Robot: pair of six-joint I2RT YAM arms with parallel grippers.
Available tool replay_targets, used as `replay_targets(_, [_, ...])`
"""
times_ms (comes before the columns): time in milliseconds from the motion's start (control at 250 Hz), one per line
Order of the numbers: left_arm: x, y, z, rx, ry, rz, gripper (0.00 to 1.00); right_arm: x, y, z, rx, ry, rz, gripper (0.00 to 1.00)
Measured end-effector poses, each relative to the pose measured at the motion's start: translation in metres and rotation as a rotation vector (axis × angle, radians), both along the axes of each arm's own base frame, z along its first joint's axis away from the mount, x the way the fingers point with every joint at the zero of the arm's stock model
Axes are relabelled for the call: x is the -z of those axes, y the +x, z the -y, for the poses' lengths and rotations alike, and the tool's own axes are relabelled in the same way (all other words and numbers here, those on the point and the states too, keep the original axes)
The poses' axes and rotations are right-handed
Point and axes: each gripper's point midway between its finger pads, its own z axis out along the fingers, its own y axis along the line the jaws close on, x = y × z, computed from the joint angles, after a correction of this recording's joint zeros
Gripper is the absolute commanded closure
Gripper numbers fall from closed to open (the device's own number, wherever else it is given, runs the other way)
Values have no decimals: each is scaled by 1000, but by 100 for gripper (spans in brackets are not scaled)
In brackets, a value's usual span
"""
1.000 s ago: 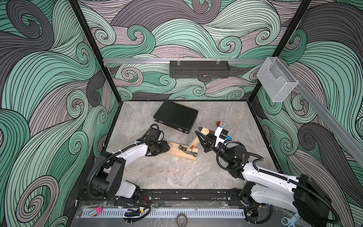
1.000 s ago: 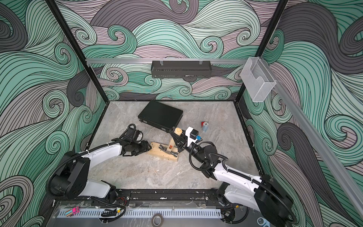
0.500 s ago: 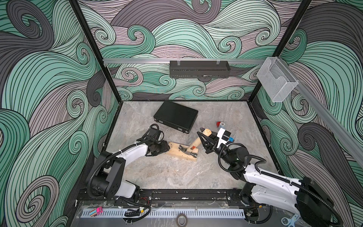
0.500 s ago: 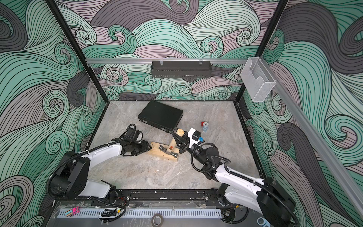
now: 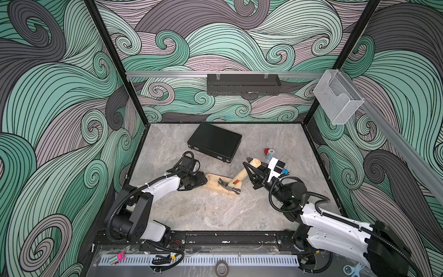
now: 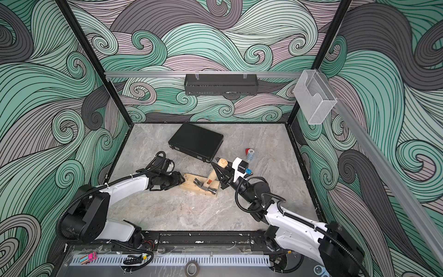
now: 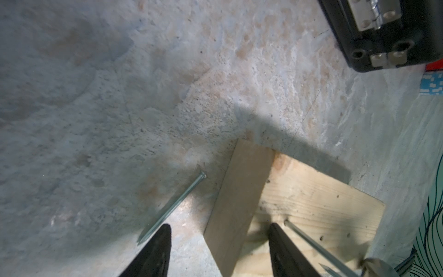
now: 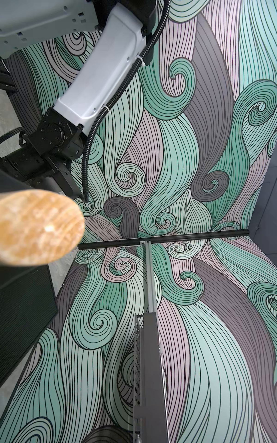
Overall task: Use a claw hammer to pull out a nail
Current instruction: Remove the nail from the mounting plate.
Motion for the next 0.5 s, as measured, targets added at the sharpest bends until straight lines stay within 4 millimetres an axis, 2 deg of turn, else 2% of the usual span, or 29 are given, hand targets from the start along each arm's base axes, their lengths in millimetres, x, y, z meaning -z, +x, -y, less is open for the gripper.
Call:
replay_targets(240, [-3,-1,0,7,-1,10,38,0,-7,-8,-56,-55,-29,100])
replay_targets(411, [-11,-9,-3,41,17,19,38,21,-10,-24,-127,-171,-125,100])
replay_targets(499, [-19,-9,-3,60,14,50,38,26,-12,-28,-151,-211,-154,100])
